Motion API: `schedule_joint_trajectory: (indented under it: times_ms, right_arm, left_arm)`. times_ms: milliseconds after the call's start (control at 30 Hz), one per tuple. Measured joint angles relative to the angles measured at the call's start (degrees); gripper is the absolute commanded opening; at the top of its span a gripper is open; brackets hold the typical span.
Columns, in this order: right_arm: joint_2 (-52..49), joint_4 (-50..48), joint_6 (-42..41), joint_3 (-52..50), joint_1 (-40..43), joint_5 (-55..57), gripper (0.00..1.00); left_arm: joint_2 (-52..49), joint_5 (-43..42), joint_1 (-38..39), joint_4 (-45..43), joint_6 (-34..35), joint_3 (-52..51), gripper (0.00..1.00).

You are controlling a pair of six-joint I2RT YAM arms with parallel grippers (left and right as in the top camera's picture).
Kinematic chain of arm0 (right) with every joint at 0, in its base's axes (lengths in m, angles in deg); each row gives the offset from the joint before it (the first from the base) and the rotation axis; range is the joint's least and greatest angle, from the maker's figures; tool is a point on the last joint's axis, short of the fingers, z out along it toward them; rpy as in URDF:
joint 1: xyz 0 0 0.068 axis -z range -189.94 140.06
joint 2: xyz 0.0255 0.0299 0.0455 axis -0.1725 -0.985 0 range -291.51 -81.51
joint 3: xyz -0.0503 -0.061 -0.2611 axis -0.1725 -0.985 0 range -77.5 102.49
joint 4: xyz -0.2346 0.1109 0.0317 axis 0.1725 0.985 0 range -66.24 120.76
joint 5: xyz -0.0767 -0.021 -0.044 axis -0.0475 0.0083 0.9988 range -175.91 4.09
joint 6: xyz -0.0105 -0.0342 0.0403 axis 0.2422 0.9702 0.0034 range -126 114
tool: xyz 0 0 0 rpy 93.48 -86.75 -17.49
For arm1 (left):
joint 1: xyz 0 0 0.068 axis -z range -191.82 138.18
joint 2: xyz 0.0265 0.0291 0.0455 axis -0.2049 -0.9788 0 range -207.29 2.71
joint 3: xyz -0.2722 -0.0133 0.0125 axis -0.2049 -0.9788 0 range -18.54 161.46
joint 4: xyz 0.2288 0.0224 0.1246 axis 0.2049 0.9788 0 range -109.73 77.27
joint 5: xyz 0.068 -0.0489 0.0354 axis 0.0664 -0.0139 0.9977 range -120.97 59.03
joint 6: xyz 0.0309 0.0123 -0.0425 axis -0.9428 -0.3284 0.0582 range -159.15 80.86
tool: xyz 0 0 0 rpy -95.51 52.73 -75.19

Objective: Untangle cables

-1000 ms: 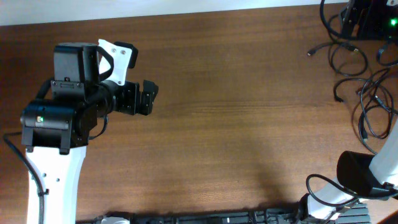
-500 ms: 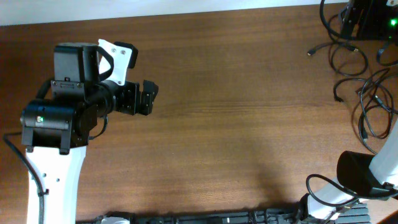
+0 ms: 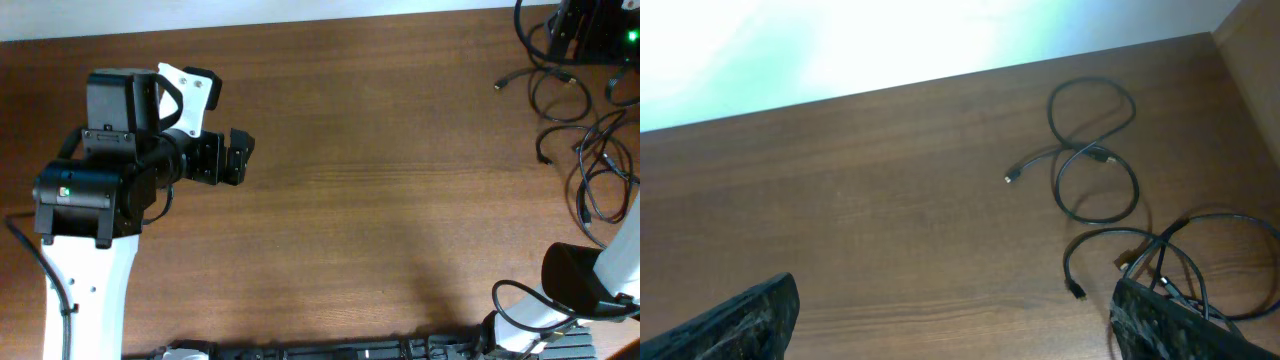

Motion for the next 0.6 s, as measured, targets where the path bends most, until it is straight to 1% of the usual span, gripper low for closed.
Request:
schedule_joint_trajectory:
  times_ms: [333, 467, 600]
  right_arm:
    - [0.0, 0.0, 0.0, 0.0, 0.0, 0.0, 0.99]
    - [0.0, 0.0, 0.0, 0.0, 0.0, 0.0, 0.99]
    - [0.0, 0.0, 0.0, 0.0, 0.0, 0.0, 0.99]
  left_arm:
    - [0.0, 0.0, 0.0, 0.3, 0.0, 0.0, 0.99]
    - [0.0, 1.4, 0.0, 0.7, -0.1, 0.0, 0.99]
    - [0.0, 3.4, 0.0, 0.7, -2.9, -1.2, 0.99]
